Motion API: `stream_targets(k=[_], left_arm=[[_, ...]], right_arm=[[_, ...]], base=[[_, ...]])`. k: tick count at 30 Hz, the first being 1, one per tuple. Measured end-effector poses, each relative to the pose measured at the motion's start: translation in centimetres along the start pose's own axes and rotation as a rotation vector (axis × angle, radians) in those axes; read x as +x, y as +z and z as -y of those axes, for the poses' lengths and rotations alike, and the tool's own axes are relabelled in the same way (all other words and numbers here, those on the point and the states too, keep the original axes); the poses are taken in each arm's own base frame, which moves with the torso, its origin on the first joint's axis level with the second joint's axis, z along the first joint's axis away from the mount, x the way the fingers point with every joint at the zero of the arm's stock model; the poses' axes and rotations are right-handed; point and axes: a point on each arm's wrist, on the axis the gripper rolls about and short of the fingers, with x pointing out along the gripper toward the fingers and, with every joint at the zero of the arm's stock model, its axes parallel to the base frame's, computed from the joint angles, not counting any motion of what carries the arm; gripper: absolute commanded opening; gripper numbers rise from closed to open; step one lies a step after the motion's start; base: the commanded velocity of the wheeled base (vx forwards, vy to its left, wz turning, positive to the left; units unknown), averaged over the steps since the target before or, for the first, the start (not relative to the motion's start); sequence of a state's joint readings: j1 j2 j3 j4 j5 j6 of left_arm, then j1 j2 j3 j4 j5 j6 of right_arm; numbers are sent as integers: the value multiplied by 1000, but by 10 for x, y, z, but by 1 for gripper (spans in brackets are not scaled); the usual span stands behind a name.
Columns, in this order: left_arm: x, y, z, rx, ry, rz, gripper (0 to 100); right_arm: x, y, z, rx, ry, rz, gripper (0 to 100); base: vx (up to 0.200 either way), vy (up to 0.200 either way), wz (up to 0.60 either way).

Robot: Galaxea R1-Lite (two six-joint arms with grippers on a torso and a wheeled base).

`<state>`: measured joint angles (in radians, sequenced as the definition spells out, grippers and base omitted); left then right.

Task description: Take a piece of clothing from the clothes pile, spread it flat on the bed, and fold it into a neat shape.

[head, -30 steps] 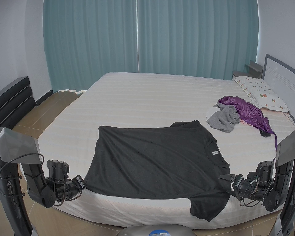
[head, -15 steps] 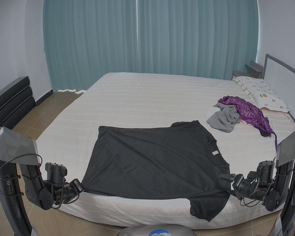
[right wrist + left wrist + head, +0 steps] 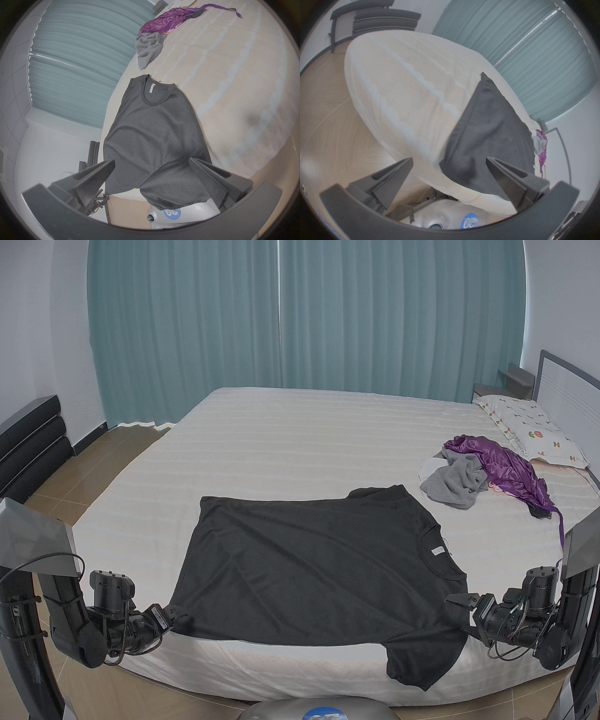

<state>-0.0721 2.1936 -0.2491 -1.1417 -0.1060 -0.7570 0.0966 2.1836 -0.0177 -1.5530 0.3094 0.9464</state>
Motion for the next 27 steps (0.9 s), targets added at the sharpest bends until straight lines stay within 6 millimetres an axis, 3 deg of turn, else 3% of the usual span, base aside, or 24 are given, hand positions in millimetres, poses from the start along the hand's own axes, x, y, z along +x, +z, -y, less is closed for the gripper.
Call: stream_targets(k=[7,20,21,27], left_arm=[[-1,3,6,39,-141,-17,100],[10,-2,3,147,-127,-34,100],[11,-1,3,145,-128,-31,0],[15,2,2,108,-122,-21,0]], right_arm=[[0,0,0,0,0,1,100],[0,0,0,0,1,2,100],[0,0,0,0,1,1,100],[0,0,0,0,1,1,100]], base=[[0,0,0],[0,0,0],[0,0,0],[0,0,0]])
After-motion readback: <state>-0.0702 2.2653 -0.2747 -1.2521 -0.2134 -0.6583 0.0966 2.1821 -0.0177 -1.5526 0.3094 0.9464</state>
